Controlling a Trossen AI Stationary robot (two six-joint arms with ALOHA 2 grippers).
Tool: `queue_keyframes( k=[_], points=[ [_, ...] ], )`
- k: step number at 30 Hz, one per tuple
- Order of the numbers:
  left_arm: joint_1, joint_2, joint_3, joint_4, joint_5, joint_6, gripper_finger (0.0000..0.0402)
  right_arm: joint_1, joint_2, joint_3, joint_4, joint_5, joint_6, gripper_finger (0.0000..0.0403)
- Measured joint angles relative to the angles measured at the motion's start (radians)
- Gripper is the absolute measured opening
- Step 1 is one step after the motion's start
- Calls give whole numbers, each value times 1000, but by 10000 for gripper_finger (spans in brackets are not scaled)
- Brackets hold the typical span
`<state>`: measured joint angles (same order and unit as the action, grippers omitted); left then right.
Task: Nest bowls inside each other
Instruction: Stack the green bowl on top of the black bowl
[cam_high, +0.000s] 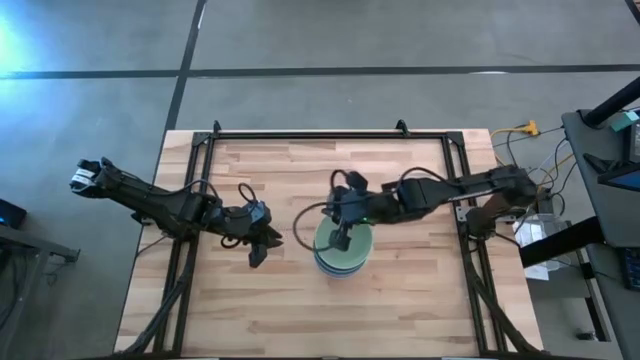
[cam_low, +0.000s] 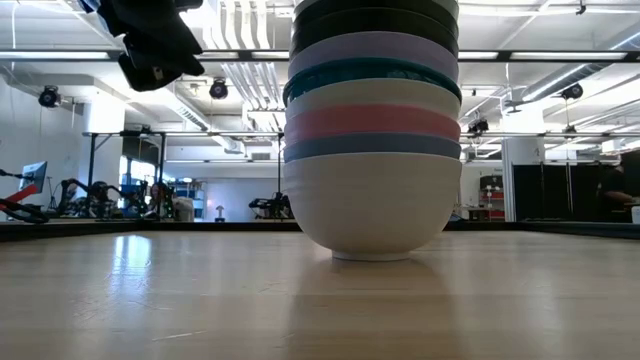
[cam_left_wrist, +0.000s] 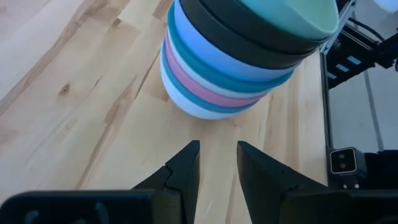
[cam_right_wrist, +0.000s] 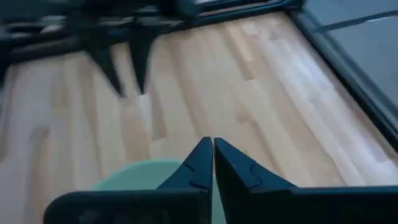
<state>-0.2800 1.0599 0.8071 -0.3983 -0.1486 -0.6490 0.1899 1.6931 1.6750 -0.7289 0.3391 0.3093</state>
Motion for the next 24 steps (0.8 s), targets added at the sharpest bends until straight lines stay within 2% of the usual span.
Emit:
queue_keyframes(
  k=[6,12,16,24],
  points=[
    [-10,-2,-6,3,4,0,90,1,-137,-264,315,73,49,9],
    [-10,-3,-8,0,20,1,90,9,-169,-414,404,107,164,9],
    [-11,-4,-8,7,26,1,90,17,-163,-454,504,109,174,9],
    [-11,-6,-11,24,39,1,90,10,-123,-456,504,84,215,9]
  ],
)
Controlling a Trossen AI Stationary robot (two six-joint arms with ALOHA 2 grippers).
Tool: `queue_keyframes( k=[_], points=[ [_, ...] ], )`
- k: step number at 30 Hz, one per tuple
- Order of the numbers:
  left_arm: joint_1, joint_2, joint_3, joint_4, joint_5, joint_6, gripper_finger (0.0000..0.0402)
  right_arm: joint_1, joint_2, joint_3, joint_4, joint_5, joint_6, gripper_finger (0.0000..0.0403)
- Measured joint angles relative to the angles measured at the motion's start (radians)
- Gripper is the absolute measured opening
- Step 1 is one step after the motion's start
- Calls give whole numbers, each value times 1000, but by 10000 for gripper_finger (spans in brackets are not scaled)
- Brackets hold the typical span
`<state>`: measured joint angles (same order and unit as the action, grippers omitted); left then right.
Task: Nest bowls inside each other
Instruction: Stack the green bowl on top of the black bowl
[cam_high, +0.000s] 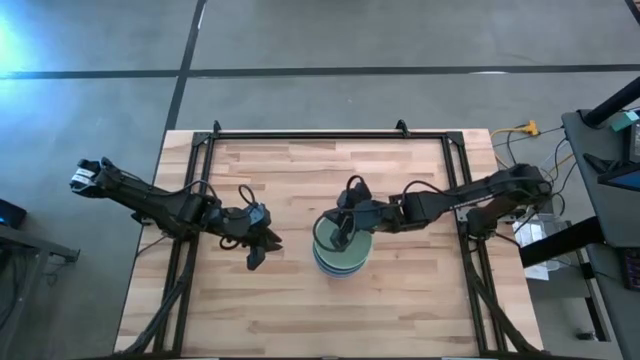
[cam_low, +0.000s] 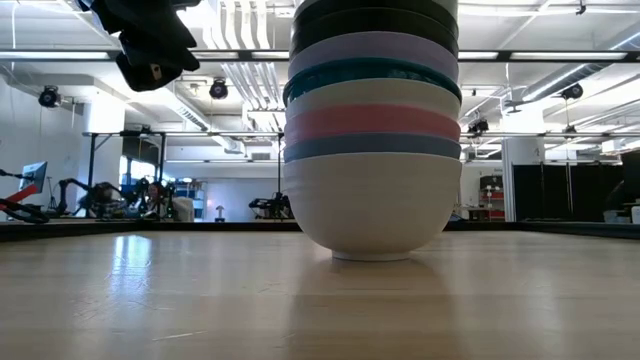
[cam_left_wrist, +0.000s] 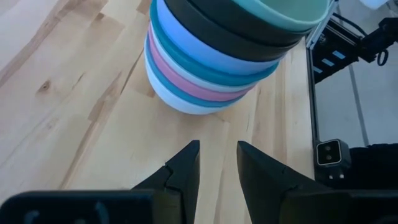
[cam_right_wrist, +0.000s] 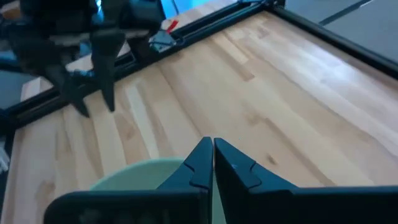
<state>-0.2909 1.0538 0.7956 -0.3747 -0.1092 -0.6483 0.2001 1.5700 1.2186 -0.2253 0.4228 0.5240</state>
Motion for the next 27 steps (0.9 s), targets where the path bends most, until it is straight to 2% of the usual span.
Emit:
queue_keyframes(
  k=[8,13,16,23,27],
  points=[
    [0,0,1,0,1,-1,90,1,4,0,-7,-3,-1,9],
    [0,-1,0,0,6,-1,90,43,-52,-32,5,7,-23,9],
    [0,-1,0,0,7,-1,90,90,-118,-116,49,43,9,8],
    [0,1,-4,-1,8,3,90,179,-308,-391,323,128,108,8],
    [1,2,-5,-1,8,25,90,180,-344,-452,338,136,152,8]
  ],
)
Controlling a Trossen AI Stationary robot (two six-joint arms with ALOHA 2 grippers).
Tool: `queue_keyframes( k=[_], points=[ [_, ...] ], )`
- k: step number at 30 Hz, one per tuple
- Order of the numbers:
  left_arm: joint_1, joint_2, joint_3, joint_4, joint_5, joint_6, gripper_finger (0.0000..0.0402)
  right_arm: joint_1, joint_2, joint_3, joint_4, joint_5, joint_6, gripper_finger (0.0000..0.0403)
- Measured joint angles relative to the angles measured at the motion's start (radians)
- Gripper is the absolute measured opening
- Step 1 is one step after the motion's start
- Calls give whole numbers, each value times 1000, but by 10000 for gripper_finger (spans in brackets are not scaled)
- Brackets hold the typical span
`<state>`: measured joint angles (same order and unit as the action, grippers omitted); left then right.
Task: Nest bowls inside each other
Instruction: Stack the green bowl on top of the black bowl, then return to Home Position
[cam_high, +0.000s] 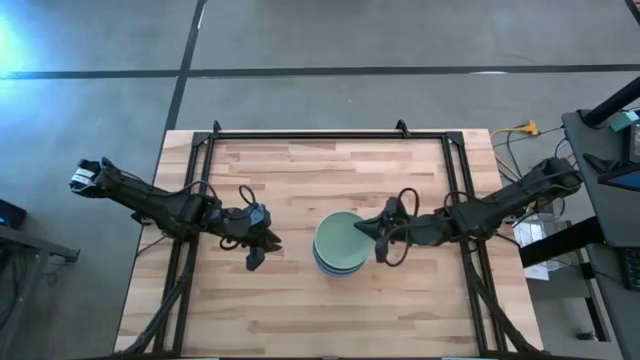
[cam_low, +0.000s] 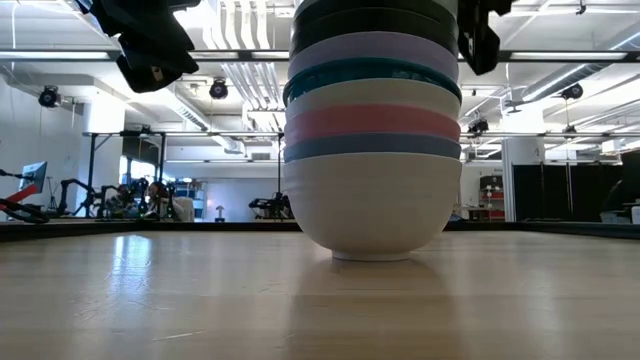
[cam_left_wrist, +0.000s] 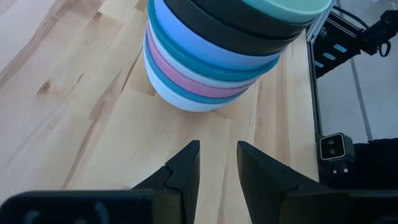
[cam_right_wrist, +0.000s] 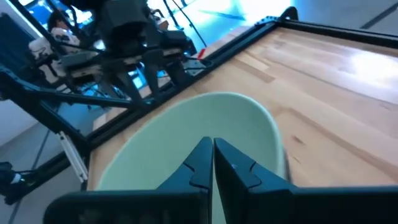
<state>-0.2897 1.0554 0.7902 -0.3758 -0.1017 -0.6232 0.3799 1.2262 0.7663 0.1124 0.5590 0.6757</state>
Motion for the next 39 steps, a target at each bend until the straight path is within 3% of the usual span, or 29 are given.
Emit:
queue_keyframes(
  k=[10,14,19,31,39],
  points=[
    [0,-3,0,1,0,3,90,-7,63,-4,32,-35,20,8],
    [0,-3,2,1,0,2,90,-15,55,1,151,-35,-66,8],
    [1,-2,2,3,0,2,90,-64,71,81,65,-42,-165,8],
    [2,-6,4,2,-1,0,90,-197,331,275,57,-296,-240,8],
    [2,-12,5,2,-1,-2,90,-197,279,325,38,-300,-292,8]
  ],
)
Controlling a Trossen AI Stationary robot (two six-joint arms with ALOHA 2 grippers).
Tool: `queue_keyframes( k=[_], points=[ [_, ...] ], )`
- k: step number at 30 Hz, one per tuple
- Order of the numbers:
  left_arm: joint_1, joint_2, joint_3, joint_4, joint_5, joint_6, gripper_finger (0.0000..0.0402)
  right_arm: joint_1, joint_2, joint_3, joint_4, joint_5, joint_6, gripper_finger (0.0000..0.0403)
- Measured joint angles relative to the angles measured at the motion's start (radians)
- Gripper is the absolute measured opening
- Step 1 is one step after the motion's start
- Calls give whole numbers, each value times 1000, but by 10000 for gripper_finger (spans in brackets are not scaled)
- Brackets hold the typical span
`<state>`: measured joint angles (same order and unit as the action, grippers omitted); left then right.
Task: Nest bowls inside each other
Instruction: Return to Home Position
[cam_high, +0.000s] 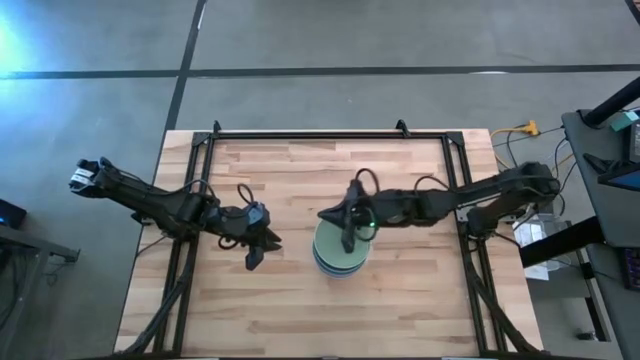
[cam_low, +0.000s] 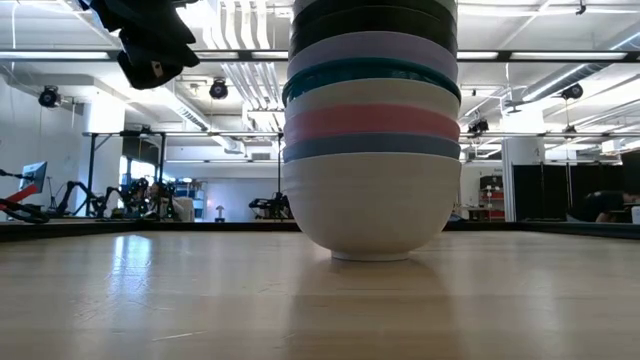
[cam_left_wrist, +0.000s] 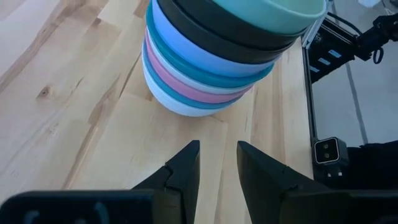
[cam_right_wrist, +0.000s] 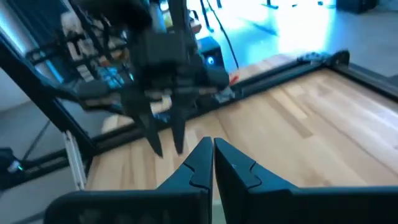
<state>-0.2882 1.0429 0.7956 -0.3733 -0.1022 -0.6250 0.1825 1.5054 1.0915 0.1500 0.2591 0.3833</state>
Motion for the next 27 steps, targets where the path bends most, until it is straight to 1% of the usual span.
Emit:
queue_keyframes(
  k=[5,9,11,13,16,17,19,22,24,27],
  points=[
    [0,-24,6,28,-18,4,90,2,-136,-62,-44,3,16,8],
    [0,-83,1,136,-76,39,90,10,-286,-175,7,46,74,8],
    [-1,-124,-1,164,-129,74,90,11,-363,-253,116,56,85,8],
    [-1,-167,-8,168,-198,110,90,11,-428,-339,290,59,88,8],
    [7,-233,-30,224,-274,163,90,-1,-489,-434,548,58,88,8],
    [16,-253,-38,273,-272,187,90,-10,-502,-448,609,54,87,8],
    [44,-293,-62,384,-234,226,90,-37,-515,-454,624,42,86,8],
    [105,-339,-86,494,-151,243,90,-98,-502,-410,568,-47,76,8],
    [154,-369,-88,499,-124,249,90,-157,-482,-375,566,-131,66,8],
    [221,-418,-89,494,-112,291,90,-289,-482,-340,569,-254,72,8]
  ],
)
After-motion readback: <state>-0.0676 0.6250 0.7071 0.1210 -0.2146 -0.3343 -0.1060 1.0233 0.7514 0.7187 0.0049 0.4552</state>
